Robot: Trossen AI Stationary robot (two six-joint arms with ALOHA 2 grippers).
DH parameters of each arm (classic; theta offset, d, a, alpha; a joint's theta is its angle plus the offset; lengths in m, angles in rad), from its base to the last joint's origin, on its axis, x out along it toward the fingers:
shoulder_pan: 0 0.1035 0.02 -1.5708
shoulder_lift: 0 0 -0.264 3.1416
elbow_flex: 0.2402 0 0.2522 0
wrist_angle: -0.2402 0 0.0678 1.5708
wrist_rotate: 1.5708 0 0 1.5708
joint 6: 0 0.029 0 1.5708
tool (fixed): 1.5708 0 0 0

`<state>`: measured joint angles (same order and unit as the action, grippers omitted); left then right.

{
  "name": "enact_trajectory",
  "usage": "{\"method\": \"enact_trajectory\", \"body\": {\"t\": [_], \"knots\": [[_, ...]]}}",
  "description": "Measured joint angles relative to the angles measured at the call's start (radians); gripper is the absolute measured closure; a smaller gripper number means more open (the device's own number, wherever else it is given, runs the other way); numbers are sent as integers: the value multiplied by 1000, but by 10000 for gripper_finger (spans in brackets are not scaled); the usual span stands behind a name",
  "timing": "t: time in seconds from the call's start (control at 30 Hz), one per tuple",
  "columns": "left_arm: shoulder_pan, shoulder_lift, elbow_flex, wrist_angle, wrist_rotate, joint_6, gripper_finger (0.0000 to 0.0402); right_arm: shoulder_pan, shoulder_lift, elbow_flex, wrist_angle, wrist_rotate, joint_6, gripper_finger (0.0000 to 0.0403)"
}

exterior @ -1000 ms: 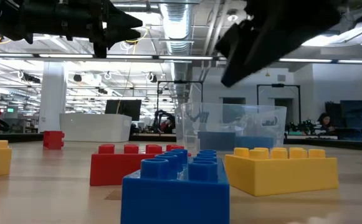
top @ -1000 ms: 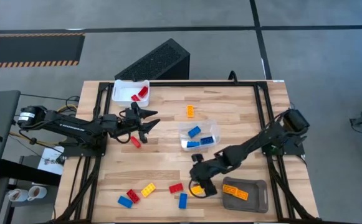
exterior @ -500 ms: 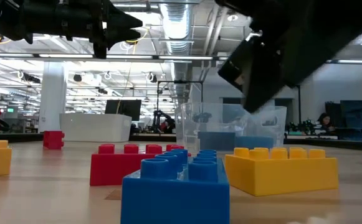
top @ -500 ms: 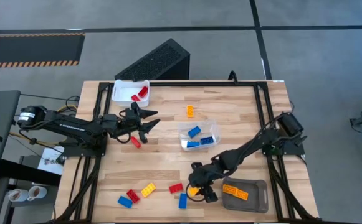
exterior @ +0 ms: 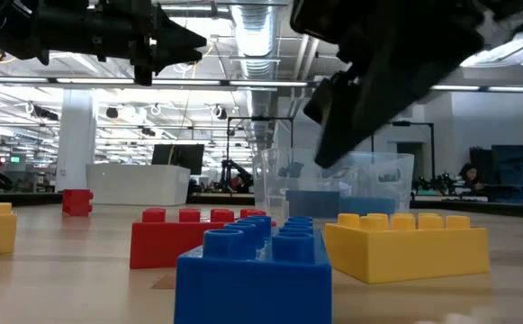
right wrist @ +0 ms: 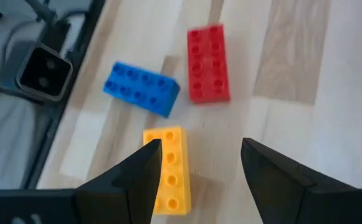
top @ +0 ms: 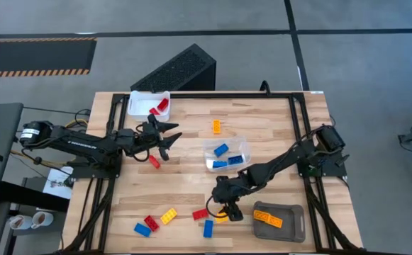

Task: Sort & place blocks by color
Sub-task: Put the yellow game piece into the black bin

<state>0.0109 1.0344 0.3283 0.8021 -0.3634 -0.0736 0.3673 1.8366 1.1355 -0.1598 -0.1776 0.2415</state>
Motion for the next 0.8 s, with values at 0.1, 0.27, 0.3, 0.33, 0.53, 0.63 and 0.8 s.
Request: {"method": "enact_trajectory", "body": {"t": [0.1, 0.27, 0.3, 0.33, 0.53, 0.63, 0.8], "knots": [[0, 0, 0, -23, 26, -36, 229, -10, -1, 1, 8, -1, 24, 160], [-1, 0, 0, -39, 65, -92, 229, 26, -1, 1, 100, 7, 65, 160], [-2, 0, 0, -46, 75, -98, 229, 37, -1, 1, 106, 14, 65, 160], [-3, 0, 0, -54, 86, -104, 229, 51, -1, 1, 108, 35, 69, 160], [-32, 0, 0, -119, 147, -132, 229, 106, 3, 1, 109, 156, 73, 160], [-52, 0, 0, -127, 171, -133, 229, 133, 19, 0, 90, 179, 75, 160], [-85, 0, 0, -141, 192, -133, 228, 158, 55, -1, 61, 179, 144, 160]]}}
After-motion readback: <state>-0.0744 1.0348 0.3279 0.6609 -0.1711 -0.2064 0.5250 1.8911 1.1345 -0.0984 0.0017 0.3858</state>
